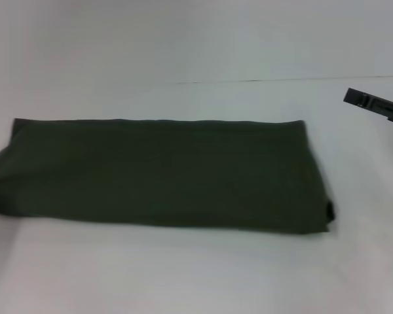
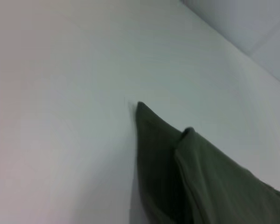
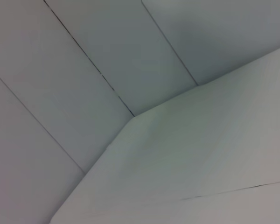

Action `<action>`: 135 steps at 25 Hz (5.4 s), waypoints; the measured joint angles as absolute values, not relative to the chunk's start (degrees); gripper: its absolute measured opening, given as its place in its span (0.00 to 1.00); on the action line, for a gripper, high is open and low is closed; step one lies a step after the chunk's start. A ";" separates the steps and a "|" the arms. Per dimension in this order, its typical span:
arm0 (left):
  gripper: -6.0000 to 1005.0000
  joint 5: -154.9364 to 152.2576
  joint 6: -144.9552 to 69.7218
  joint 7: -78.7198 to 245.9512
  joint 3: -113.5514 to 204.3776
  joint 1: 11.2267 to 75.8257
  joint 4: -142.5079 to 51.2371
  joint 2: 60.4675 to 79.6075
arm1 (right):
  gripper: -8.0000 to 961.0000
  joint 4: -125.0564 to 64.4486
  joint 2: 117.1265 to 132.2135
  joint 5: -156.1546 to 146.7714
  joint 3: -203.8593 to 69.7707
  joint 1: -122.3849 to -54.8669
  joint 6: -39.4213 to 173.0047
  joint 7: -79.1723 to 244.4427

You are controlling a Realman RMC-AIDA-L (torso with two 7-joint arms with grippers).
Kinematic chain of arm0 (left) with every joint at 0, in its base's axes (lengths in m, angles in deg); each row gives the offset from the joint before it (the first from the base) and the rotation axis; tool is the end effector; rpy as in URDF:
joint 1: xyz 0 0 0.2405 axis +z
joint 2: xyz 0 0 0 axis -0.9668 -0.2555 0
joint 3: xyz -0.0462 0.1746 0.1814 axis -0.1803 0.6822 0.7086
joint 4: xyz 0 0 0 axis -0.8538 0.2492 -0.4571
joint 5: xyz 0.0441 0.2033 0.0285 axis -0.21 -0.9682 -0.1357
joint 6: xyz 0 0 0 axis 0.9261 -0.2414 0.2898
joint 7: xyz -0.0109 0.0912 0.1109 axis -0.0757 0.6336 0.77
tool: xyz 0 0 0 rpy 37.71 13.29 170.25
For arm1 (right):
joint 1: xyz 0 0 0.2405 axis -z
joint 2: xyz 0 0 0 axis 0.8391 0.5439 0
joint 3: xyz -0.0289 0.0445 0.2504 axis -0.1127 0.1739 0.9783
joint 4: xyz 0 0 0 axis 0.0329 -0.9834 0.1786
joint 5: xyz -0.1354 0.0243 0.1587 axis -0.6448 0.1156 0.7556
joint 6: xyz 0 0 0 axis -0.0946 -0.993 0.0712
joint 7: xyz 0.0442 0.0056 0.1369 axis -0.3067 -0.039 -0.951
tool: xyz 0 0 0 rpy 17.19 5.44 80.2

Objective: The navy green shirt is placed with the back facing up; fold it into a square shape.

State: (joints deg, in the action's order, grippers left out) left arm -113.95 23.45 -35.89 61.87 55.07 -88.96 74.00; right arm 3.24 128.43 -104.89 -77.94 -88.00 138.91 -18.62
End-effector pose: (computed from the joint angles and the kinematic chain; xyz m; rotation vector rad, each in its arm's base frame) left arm -0.3919 0.3046 0.0727 -1.7103 -1.6250 -0.6344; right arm 0.3070 0.3615 0.0702 -2.0849 1.2597 0.9588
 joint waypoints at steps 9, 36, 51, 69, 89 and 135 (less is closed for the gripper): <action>0.06 -114.15 22.09 -36.35 56.49 58.60 -91.90 72.41 | 0.94 0.36 128.53 -104.85 -78.99 -90.39 135.75 -17.39; 0.06 -91.19 43.16 -13.74 67.30 37.85 -63.70 79.72 | 0.94 1.20 124.46 -104.51 -78.84 -85.56 143.55 -14.86; 0.21 -88.88 31.28 18.99 59.56 34.43 -28.67 79.80 | 0.94 1.19 122.34 -104.81 -79.48 -84.25 144.40 -13.78; 0.90 -91.91 46.00 21.82 60.52 41.30 -45.64 79.50 | 0.94 0.47 121.04 -105.98 -89.14 -89.08 141.99 -30.84; 0.90 -91.89 52.86 32.98 63.33 51.64 -59.46 79.05 | 0.93 -7.18 123.56 -106.44 -102.07 -95.02 128.64 -35.51; 0.90 -91.45 48.85 31.90 65.01 50.75 -60.61 79.05 | 0.91 -10.48 129.07 -106.30 -111.68 -101.14 116.49 -37.60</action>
State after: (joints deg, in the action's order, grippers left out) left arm -91.45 48.85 31.90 65.01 50.75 -60.61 79.05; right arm -10.48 129.07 -106.30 -111.68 -101.14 116.49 -37.60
